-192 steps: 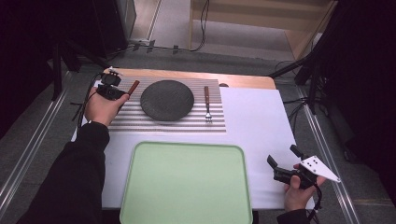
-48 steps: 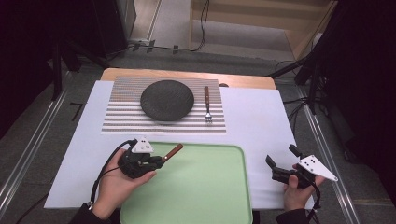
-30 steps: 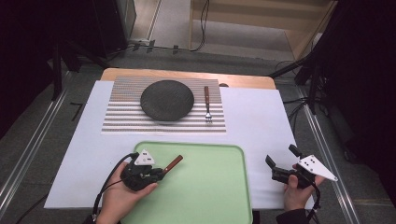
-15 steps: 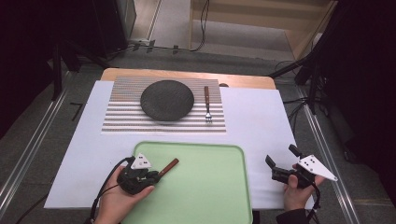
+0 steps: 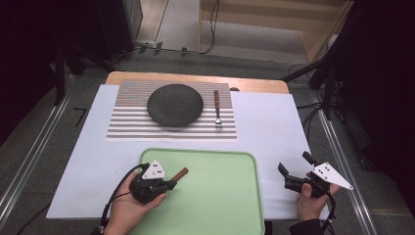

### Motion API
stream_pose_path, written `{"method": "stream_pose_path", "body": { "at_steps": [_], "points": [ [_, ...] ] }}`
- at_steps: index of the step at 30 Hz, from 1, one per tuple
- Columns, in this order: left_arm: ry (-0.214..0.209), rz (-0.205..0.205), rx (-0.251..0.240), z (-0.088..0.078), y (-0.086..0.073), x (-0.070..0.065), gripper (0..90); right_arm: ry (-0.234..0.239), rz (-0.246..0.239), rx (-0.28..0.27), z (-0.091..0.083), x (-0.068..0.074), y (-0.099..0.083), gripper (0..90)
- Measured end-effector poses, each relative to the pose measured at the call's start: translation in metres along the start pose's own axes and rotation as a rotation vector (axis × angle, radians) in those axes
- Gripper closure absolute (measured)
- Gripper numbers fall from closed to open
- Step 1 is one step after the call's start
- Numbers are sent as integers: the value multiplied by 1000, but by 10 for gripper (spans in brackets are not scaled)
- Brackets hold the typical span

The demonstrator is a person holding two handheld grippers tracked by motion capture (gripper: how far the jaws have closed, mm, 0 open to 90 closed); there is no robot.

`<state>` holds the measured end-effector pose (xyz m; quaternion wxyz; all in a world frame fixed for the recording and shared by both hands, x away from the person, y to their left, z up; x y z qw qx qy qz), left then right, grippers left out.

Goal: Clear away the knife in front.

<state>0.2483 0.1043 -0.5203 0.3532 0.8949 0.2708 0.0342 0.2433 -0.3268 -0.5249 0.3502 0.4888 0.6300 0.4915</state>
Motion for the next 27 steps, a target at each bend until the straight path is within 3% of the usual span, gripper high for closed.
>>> {"method": "stream_pose_path", "body": {
  "at_steps": [2,6,8,18,27],
  "points": [
    [20,17,40,6,-4,2,900,-1,3,2,0,0,0,0],
    [44,29,67,8,-8,4,900,-1,4,2,0,0,0,0],
    [62,17,66,4,-11,10,900,-2,4,3,0,0,0,0],
    [65,-64,33,-14,-27,30,900,-3,8,3,-1,0,0,0],
    [97,-88,21,-29,-40,47,900,-6,5,4,0,0,0,0]
  ]
}}
Point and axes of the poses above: each handheld gripper's, and its own axes: z roughly forward along the jaws, y roughly out of its top, x roughly to its left, the point moved 5 cm from there along z, roughly forward along the jaws, and after that the axes turned 2 degrees about -y, right-handed, at the moved point
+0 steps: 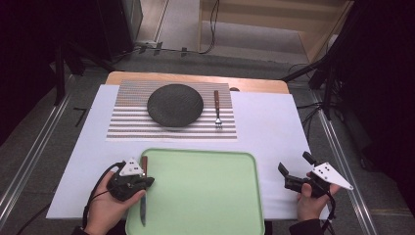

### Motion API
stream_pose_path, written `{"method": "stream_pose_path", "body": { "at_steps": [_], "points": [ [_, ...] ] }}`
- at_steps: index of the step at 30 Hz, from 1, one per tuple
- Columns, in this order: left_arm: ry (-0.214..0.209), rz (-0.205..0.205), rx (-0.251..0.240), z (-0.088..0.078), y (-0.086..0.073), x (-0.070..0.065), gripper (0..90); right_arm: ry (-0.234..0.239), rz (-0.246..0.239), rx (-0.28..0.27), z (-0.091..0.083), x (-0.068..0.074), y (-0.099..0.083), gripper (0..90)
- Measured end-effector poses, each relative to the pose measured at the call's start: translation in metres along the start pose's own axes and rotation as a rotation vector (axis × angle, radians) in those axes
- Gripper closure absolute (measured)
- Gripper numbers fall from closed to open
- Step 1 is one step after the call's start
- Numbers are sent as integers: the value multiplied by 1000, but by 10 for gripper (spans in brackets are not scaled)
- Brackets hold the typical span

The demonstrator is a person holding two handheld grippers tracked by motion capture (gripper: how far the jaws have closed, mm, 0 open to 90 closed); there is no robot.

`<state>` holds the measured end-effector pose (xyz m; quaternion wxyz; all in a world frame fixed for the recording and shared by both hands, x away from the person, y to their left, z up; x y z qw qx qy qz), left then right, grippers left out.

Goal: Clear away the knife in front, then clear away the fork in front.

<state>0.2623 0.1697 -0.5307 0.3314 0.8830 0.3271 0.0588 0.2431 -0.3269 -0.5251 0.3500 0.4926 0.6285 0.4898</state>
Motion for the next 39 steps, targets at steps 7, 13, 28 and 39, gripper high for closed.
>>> {"method": "stream_pose_path", "body": {
  "at_steps": [7,13,28,39],
  "points": [
    [4,-39,-22,-2,-3,6,900,0,-6,-2,0,0,0,0],
    [-22,-59,-88,-4,-6,12,900,1,-8,-2,0,0,0,0],
    [40,-86,-395,-45,3,29,372,-7,-15,10,2,1,0,0],
    [64,-131,-534,-73,-8,54,111,-7,-4,0,0,-1,1,0]
  ]
}}
Point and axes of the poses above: each handheld gripper's, and its own axes: z roughly forward along the jaws, y roughly out of its top, x roughly to its left, the point moved 5 cm from there along z, roughly forward along the jaws, and after that the axes turned 2 degrees about -y, right-handed, at the moved point
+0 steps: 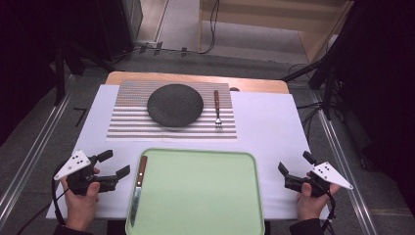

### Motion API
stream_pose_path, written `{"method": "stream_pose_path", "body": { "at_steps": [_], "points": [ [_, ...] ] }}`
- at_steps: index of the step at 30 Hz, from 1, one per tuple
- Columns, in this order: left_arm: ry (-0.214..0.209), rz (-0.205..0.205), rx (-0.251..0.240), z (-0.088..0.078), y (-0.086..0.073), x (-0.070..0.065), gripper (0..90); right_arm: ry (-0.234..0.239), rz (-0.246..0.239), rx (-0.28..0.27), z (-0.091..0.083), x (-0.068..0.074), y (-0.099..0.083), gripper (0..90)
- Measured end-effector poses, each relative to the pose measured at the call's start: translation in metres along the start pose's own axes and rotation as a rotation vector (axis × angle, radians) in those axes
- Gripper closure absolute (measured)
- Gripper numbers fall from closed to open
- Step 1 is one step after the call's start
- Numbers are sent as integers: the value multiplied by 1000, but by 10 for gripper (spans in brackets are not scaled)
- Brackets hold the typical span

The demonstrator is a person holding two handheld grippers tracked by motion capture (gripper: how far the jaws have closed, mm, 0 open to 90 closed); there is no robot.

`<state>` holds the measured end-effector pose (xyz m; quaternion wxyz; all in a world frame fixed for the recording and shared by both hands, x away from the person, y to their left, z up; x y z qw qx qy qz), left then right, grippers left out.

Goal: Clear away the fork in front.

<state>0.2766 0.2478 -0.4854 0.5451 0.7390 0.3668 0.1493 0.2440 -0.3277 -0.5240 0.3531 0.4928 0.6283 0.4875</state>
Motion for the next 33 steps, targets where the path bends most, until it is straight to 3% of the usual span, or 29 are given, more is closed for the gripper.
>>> {"method": "stream_pose_path", "body": {
  "at_steps": [2,5,7,16,20,27,33],
  "points": [
    [-8,-6,-12,-2,1,4,86,-2,3,-3,-1,-1,0,0],
    [17,-3,-25,-5,0,10,84,-3,1,-3,-2,0,2,0],
    [13,-8,-28,-6,0,13,0,-2,-4,-5,-2,1,3,0],
    [61,-9,-31,-5,-4,25,0,32,-7,-8,0,12,19,0],
    [79,-10,-22,-2,-10,32,0,62,-23,-3,4,24,33,0],
    [79,0,-39,-2,-10,31,0,104,-19,-3,12,36,46,0],
    [85,-15,-58,-5,-11,32,0,142,-11,-4,21,46,59,0]
  ]
}}
Point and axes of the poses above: each handheld gripper's, and its own axes: z roughly forward along the jaws, y roughly out of its top, x roughly to its left, the point moved 5 cm from there along z, roughly forward along the jaws, and after that the axes turned 2 degrees about -y, right-handed, at the moved point
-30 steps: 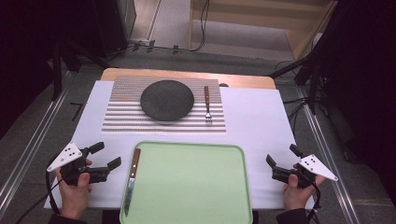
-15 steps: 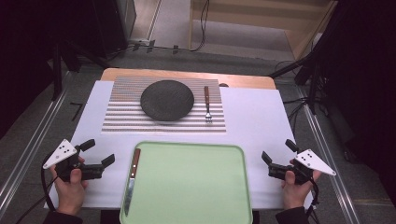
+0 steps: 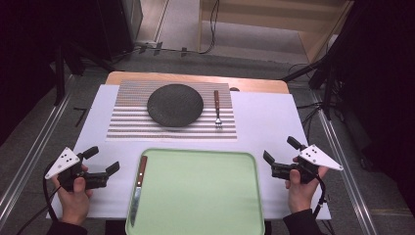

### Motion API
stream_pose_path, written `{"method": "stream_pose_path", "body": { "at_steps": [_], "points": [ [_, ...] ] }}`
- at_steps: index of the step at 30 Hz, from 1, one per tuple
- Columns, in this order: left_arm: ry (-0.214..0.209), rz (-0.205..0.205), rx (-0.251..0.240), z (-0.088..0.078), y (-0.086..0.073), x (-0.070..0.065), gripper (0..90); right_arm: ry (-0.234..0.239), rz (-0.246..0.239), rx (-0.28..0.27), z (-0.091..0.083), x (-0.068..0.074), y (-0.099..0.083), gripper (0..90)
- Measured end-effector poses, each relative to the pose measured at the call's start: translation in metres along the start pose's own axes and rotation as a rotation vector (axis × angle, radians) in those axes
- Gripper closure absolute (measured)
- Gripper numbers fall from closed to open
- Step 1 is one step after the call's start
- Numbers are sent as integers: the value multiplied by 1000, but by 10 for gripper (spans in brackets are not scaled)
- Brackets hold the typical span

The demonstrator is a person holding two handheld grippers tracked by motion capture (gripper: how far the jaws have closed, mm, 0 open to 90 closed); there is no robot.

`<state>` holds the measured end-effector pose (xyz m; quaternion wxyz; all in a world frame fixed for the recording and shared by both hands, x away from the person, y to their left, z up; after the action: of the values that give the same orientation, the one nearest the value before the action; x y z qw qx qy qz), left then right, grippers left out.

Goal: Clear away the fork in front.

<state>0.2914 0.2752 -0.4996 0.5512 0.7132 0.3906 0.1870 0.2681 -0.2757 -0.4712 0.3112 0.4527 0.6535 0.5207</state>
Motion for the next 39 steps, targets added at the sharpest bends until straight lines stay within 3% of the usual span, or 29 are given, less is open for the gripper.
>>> {"method": "stream_pose_path", "body": {
  "at_steps": [8,13,39],
  "points": [
    [9,-10,-7,-2,-1,0,0,35,-21,9,18,9,25,0],
    [10,9,5,-1,-2,-2,0,41,-25,19,31,11,33,0],
    [1,15,8,0,-3,-4,0,60,-28,74,83,20,66,0]
  ]
}}
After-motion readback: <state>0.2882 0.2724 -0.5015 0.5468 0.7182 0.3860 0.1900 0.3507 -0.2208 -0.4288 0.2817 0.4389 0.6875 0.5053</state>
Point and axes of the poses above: each handheld gripper's, and its own axes: z roughly forward along the jaws, y roughly out of its top, x roughly to its left, the point moved 5 cm from there along z, roughly forward along the jaws, and after that the axes turned 2 degrees about -y, right-handed, at the moved point
